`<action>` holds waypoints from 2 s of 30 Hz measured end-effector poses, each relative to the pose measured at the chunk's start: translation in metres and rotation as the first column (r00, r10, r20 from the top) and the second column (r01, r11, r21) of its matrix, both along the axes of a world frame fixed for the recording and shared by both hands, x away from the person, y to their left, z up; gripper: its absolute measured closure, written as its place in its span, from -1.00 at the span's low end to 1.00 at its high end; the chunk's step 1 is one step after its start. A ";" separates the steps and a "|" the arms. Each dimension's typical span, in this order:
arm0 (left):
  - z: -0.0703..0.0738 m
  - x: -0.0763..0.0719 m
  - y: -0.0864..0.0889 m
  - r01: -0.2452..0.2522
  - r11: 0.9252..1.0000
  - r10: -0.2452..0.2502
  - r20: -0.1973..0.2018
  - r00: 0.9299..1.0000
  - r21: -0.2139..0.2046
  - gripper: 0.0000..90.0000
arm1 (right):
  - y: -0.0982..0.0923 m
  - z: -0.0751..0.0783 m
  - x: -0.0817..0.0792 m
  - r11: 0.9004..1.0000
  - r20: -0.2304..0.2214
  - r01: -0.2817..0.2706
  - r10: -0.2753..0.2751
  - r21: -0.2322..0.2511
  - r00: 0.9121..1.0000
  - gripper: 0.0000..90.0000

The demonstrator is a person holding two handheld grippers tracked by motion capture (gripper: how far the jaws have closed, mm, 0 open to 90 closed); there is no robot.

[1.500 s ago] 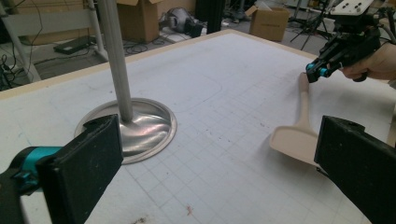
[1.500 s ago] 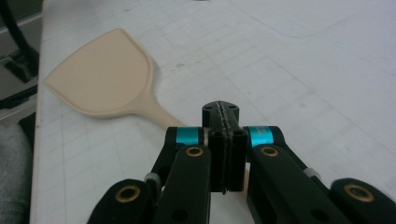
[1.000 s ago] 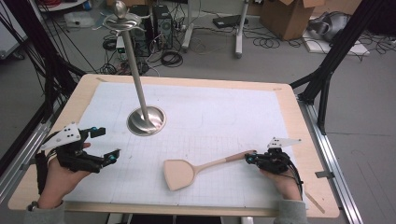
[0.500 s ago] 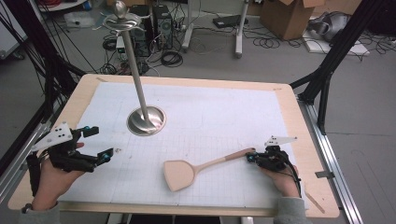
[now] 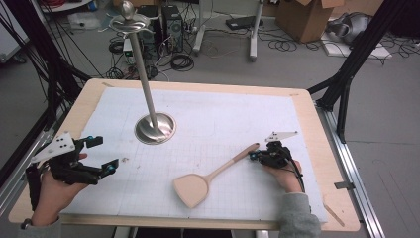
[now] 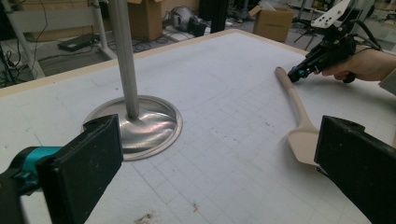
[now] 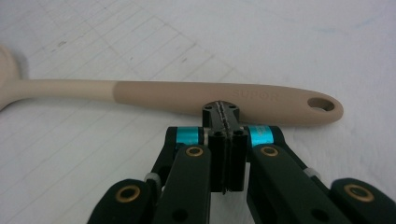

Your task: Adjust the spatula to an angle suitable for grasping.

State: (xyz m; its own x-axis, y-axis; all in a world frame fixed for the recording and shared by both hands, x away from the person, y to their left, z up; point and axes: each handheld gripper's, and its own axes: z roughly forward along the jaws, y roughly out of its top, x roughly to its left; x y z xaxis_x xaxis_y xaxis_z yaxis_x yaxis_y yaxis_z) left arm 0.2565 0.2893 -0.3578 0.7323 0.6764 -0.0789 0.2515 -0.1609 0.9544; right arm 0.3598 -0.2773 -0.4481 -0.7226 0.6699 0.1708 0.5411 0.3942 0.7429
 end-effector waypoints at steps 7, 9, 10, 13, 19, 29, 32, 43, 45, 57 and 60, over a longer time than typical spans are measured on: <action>0.000 -0.004 0.006 -0.016 1.000 0.016 0.004 1.000 0.001 -0.96 | 0.024 -0.001 0.020 0.999 0.030 -0.034 0.034 -0.014 0.999 1.00; -0.001 -0.006 0.008 -0.025 1.000 0.025 0.004 1.000 0.001 -0.96 | 0.032 0.000 0.025 0.998 0.029 -0.048 0.049 -0.027 0.998 1.00; -0.001 -0.006 0.009 -0.030 1.000 0.030 0.002 1.000 -0.002 -0.96 | 0.035 0.000 0.028 0.998 0.029 -0.058 0.059 -0.033 0.998 1.00; -0.003 -0.009 0.011 -0.038 0.999 0.038 -0.004 0.999 0.001 -0.96 | 0.048 0.001 0.033 0.996 0.053 -0.084 0.086 -0.044 0.995 1.00; -0.004 -0.016 0.016 -0.058 0.998 0.058 -0.007 0.998 0.009 -0.96 | 0.068 0.000 0.046 0.993 0.050 -0.113 0.114 -0.020 0.992 1.00; -0.006 -0.025 0.026 -0.087 0.996 0.088 -0.012 0.996 0.006 -0.96 | 0.103 -0.002 0.067 0.980 0.056 -0.199 0.198 0.009 0.979 1.00; -0.006 -0.028 0.030 -0.099 0.995 0.099 -0.012 0.995 0.009 -0.96 | 0.117 -0.002 0.071 0.976 0.042 -0.219 0.218 0.017 0.975 1.00; -0.005 -0.030 0.035 -0.106 0.994 0.105 -0.009 0.994 -0.003 -0.96 | 0.139 0.017 0.065 0.960 0.075 -0.278 0.276 0.023 0.958 1.00; -0.006 -0.028 0.034 -0.102 0.995 0.102 -0.011 0.995 0.000 -0.96 | 0.139 0.024 0.058 0.955 0.077 -0.295 0.293 0.017 0.953 1.00; -0.007 -0.020 0.025 -0.075 0.997 0.075 -0.017 0.997 0.007 -0.96 | 0.162 0.027 0.023 0.917 0.049 -0.399 0.398 0.001 0.916 1.00; -0.007 -0.018 0.020 -0.061 0.998 0.061 -0.012 0.998 0.006 -0.96 | 0.165 0.023 0.015 0.908 0.007 -0.419 0.419 -0.022 0.908 1.00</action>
State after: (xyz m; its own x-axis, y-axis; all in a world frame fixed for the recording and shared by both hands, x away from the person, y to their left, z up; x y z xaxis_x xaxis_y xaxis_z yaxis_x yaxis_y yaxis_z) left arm 0.2383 0.3097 -0.3643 0.6885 0.7204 -0.0833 0.2723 -0.1504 0.9504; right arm 0.3744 -0.1123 -0.4255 -0.9393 0.3083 0.1507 0.3144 0.5972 0.7379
